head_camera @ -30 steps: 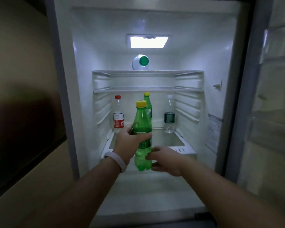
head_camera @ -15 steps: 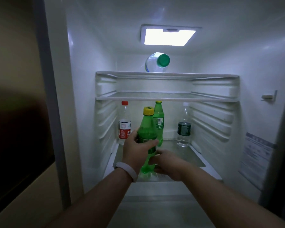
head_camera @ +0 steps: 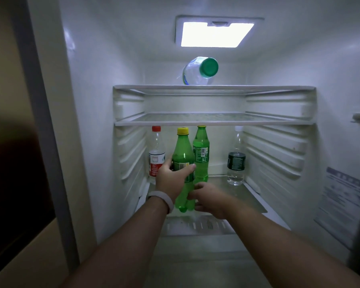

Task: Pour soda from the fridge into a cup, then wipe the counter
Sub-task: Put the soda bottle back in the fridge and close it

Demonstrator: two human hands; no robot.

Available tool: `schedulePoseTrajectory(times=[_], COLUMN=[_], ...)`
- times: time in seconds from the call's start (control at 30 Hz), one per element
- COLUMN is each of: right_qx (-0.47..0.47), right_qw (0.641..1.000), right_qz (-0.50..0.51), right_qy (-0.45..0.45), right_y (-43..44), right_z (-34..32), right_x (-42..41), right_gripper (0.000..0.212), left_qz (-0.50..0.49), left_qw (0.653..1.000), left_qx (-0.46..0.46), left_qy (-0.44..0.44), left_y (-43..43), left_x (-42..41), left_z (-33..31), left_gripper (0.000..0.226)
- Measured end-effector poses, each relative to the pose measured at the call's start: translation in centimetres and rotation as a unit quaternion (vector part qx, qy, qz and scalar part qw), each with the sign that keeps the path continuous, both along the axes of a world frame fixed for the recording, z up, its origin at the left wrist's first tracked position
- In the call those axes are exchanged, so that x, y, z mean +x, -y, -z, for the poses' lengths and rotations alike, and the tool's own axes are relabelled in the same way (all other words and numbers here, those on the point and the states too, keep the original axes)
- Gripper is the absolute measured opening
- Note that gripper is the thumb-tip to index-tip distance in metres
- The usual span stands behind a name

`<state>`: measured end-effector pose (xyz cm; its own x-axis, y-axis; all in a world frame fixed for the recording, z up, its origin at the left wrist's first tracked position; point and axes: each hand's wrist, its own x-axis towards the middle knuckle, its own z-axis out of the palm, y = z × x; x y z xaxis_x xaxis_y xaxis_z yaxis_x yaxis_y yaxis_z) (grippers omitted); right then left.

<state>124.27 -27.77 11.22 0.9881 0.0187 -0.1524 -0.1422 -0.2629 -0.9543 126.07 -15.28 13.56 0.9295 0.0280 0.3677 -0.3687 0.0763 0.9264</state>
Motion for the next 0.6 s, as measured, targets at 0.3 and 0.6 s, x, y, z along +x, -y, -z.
schedulePoseTrajectory(times=[0.3,0.6], right_qx=[-0.044,-0.174], right_qw=[0.997,0.979], right_qz=[0.058,0.062], right_qy=[0.033,0.087], right_y=[-0.8,-0.5], right_z=[0.6,-1.7], right_x=[-2.3,-8.5], right_gripper=[0.031,0.034], left_qz=[-0.009,-0.036], left_qw=[0.995,0.988], left_qx=[0.097,0.143], left_qy=[0.024,-0.054], left_y=[-0.3,-1.8], left_x=[-0.1,-5.9], left_z=[0.5,-0.2], left_gripper=[0.03,0.062])
